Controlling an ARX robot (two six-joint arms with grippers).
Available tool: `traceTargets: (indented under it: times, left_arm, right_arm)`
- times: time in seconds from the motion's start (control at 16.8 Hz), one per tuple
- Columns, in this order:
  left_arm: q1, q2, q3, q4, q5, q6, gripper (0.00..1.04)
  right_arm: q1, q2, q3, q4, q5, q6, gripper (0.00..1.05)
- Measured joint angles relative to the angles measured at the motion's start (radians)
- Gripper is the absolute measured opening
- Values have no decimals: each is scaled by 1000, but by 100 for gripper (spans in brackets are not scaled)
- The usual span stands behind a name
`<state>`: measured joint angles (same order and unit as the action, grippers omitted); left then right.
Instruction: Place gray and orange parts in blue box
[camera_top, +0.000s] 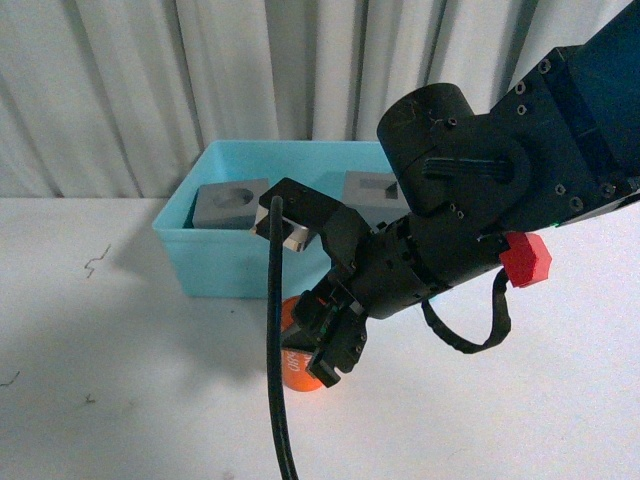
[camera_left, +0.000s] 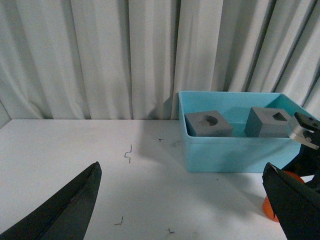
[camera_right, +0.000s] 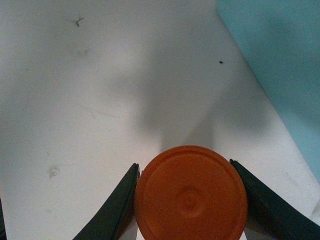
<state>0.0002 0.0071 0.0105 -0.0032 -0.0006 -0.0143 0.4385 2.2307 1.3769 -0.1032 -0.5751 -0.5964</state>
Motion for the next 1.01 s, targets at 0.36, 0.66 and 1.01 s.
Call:
traceTargets:
  times: [0.36,0.66,1.01]
  left_arm:
    - [0,0,0,0,0,0,98]
    - [0,0,0,0,0,0,98]
    - [0,0,0,0,0,0,98]
  right_arm:
    - [-69,-377,-116,351,-19,304,48]
    - [-129,-96,248,290,193,502,48]
    - [-7,108,523,182,318,583,48]
